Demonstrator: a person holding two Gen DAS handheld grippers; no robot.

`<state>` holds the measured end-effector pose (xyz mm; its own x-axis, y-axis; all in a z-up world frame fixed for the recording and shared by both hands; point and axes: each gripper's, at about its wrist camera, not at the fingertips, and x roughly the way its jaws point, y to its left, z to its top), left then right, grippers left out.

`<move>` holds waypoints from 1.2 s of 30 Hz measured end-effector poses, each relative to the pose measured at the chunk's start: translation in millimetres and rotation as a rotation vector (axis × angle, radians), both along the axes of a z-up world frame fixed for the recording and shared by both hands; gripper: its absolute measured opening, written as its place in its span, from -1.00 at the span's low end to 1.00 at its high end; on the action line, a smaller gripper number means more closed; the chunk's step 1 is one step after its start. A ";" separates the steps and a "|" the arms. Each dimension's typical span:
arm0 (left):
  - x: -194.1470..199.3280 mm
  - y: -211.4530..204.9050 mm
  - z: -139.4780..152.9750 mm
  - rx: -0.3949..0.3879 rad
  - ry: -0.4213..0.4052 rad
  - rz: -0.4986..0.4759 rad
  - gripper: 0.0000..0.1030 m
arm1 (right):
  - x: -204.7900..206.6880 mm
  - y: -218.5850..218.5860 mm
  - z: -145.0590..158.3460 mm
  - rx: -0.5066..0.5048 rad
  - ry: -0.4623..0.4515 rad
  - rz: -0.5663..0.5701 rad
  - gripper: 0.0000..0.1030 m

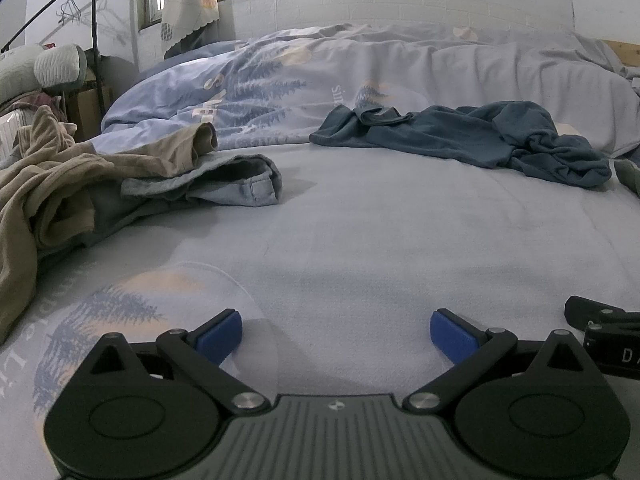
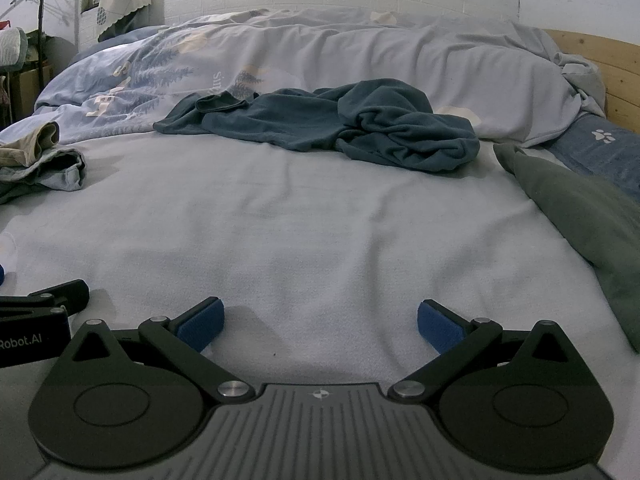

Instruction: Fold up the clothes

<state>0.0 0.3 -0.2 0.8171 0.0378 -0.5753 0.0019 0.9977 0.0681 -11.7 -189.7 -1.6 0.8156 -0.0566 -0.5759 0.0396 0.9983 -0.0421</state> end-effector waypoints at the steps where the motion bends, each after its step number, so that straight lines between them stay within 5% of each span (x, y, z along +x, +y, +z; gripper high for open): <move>1: 0.0 0.3 -0.2 0.000 0.000 0.000 1.00 | -0.3 -0.1 0.0 0.000 0.000 0.000 1.00; 36: -3.9 2.3 1.0 -0.012 0.009 0.003 1.00 | 0.5 -0.1 -0.9 -0.001 0.004 -0.001 1.00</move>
<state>-4.0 2.6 0.8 0.8117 0.0331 -0.5831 -0.0003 0.9984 0.0563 -11.2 -189.8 -2.4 0.8131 -0.0579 -0.5793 0.0400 0.9982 -0.0437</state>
